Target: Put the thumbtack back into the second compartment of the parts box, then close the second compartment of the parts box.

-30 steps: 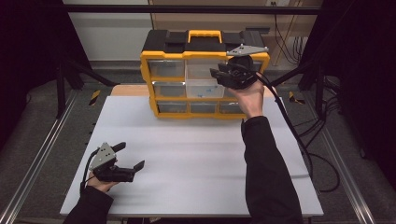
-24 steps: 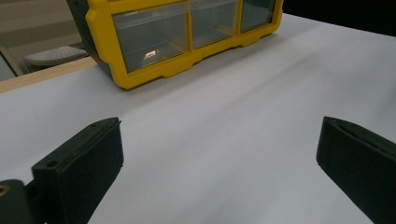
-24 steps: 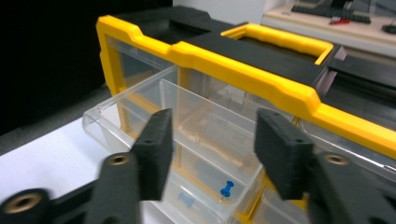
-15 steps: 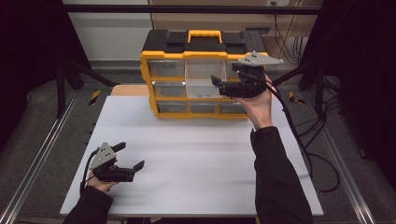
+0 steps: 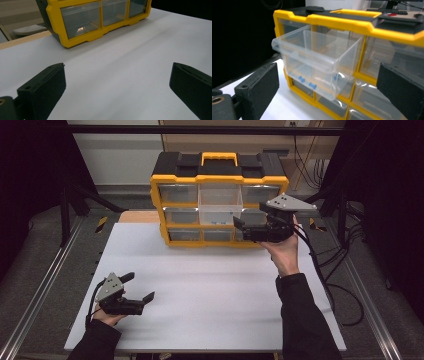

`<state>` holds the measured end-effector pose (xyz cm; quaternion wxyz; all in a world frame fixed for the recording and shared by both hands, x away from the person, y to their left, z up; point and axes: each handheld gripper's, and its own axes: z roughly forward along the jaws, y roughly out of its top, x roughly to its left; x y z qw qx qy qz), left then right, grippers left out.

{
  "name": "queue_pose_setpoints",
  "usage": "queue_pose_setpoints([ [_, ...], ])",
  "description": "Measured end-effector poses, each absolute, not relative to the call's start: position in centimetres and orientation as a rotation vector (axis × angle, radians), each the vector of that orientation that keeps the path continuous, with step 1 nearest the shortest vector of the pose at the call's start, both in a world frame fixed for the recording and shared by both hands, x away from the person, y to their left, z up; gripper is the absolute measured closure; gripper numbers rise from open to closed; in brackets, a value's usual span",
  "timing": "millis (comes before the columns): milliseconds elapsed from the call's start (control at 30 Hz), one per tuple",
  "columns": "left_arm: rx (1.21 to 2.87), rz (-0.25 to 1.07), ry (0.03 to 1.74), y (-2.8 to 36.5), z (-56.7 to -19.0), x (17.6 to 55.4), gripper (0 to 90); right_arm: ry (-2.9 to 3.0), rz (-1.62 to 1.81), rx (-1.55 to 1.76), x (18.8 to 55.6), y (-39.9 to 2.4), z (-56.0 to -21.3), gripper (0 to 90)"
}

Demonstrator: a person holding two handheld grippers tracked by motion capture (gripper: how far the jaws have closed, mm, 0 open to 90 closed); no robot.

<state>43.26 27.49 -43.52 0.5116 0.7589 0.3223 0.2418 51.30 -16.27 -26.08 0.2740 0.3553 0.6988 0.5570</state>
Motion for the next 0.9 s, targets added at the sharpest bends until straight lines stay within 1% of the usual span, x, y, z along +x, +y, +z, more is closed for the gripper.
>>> queue_pose_setpoints([
  [367, 1.828, 0.581, 0.778, 27.5, -43.6, 43.3, 0.3, 1.903, 1.513, 0.974, 49.8, -17.0, -28.5, 4.6],
  [533, 1.827, 0.581, 0.776, 27.5, -43.5, 43.3, 0.3, 1.891, 1.517, 0.999, 49.5, -17.4, -29.2, 7.4],
  [633, 1.826, 0.58, 0.78, 27.5, -43.5, 43.3, 0.3, 1.891, 1.53, 0.995, 49.3, -17.4, -29.4, 11.4],
  [733, 1.827, 0.581, 0.779, 27.4, -43.5, 43.3, 0.3, 1.895, 1.532, 0.999, 49.1, -17.3, -29.7, 17.5],
  [900, 1.83, 0.576, 0.779, 27.4, -43.6, 43.4, 0.3, 1.905, 1.523, 0.979, 48.7, -16.8, -30.1, 35.4],
])
